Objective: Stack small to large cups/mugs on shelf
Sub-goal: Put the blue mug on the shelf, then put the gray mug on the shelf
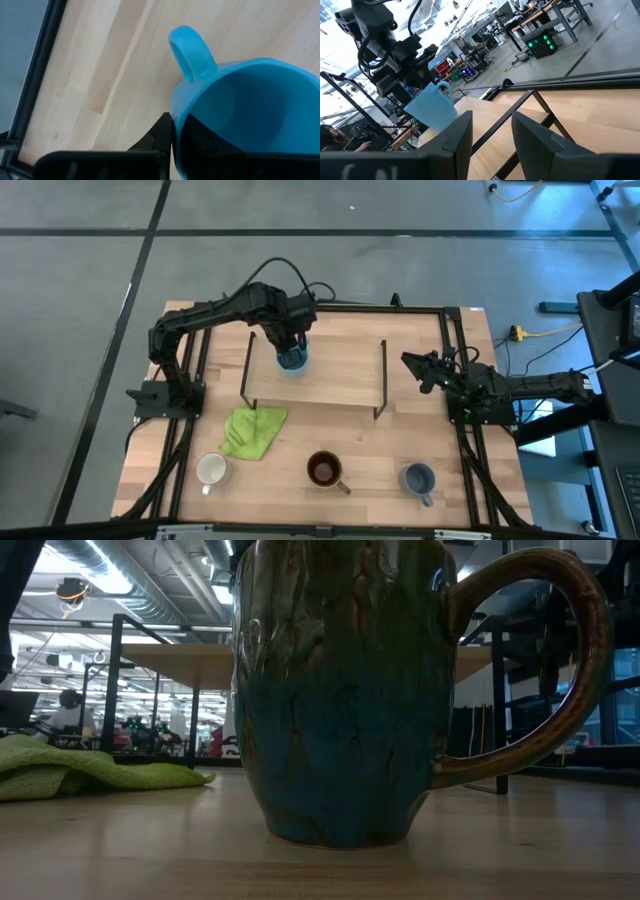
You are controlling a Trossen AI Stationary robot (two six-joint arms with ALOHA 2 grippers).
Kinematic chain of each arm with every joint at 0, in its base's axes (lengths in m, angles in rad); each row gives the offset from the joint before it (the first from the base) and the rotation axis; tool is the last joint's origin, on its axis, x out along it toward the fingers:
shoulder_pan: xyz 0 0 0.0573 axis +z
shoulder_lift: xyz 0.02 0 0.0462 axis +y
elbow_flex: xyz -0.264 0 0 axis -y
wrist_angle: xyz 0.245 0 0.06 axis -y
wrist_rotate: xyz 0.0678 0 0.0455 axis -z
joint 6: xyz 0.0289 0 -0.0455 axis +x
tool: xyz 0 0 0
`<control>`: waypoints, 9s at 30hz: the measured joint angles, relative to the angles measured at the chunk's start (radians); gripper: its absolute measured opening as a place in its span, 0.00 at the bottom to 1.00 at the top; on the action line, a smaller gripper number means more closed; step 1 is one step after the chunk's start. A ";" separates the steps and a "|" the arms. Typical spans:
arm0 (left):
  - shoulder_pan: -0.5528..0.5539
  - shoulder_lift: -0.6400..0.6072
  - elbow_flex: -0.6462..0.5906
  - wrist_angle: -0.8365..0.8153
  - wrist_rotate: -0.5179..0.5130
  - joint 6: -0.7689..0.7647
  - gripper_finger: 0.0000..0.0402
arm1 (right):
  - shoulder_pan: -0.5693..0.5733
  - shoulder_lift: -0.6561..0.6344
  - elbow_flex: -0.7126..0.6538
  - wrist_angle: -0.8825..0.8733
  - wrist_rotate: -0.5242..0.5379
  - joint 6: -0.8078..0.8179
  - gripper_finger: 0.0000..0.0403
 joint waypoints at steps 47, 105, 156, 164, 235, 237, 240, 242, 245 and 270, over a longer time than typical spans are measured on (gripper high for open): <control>-0.020 -0.010 -0.001 0.017 0.057 -0.014 0.08 | 0.000 0.000 0.000 0.000 0.000 0.000 0.34; -0.003 -0.111 -0.092 0.078 0.048 -0.019 0.23 | 0.000 0.000 0.000 0.000 0.000 0.000 0.34; -0.774 -0.845 -0.813 0.799 -0.444 -0.515 0.21 | 0.000 0.000 0.171 0.486 -0.481 -0.132 0.34; -0.774 -0.845 -0.813 0.792 -0.315 -0.605 0.21 | 0.000 0.000 0.171 0.500 -0.393 -0.280 0.34; -0.774 -0.845 -0.812 0.660 -0.389 -0.621 0.21 | 0.972 1.239 0.990 -1.322 -0.395 1.474 0.34; -0.774 -0.845 -0.812 0.660 -0.389 -0.620 0.21 | 0.972 1.248 0.990 -1.328 -0.396 1.487 0.34; -0.774 -0.845 -0.812 0.660 -0.389 -0.599 0.21 | 0.971 1.260 0.990 -1.339 -0.421 1.498 0.33; -0.774 -0.845 -0.812 0.660 -0.389 -0.588 0.21 | 0.971 1.268 0.990 -1.338 -0.440 1.501 0.31; -0.774 -0.845 -0.812 0.659 -0.389 -0.576 0.21 | 0.971 1.278 0.990 -1.333 -0.471 1.504 0.25; -0.774 -0.867 -0.812 0.557 -0.370 -0.644 0.21 | 0.640 1.213 1.223 -1.337 -0.293 0.992 0.03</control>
